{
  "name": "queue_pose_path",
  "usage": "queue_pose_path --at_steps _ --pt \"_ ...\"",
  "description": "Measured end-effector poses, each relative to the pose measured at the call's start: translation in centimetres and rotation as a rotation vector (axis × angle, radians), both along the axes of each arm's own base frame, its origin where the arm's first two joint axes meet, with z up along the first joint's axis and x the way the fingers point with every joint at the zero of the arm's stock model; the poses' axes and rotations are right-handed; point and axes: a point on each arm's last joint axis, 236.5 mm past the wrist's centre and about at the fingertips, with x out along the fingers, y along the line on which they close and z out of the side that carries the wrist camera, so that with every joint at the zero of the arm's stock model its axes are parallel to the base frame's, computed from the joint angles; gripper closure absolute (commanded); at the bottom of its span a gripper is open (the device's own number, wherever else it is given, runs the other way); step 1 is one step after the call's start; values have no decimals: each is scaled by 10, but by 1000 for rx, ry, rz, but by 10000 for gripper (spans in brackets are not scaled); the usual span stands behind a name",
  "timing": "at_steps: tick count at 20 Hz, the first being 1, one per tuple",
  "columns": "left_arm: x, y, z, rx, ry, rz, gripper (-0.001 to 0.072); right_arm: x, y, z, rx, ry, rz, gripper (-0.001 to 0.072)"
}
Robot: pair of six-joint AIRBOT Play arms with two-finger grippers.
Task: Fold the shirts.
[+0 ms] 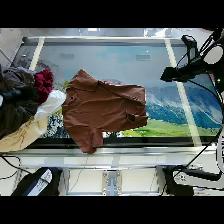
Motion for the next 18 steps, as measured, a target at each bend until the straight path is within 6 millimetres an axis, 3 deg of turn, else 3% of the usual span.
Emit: queue_pose_path --at_steps 3,6,8,11,18 --pt "-60 -27 -63 -119 185 -23 83 -11 17 4 63 30 44 180" --pt "-91 -64 -110 -285 318 -68 83 -22 27 5 101 66 76 180" --pt "-97 -84 -128 -393 367 -84 83 -29 31 3 109 94 97 180" --pt "-91 -105 -139 -556 368 -91 83 -42 34 0 115 142 126 180" --pt "-84 -107 -155 -705 358 -87 103 -53 36 -2 119 187 151 180"
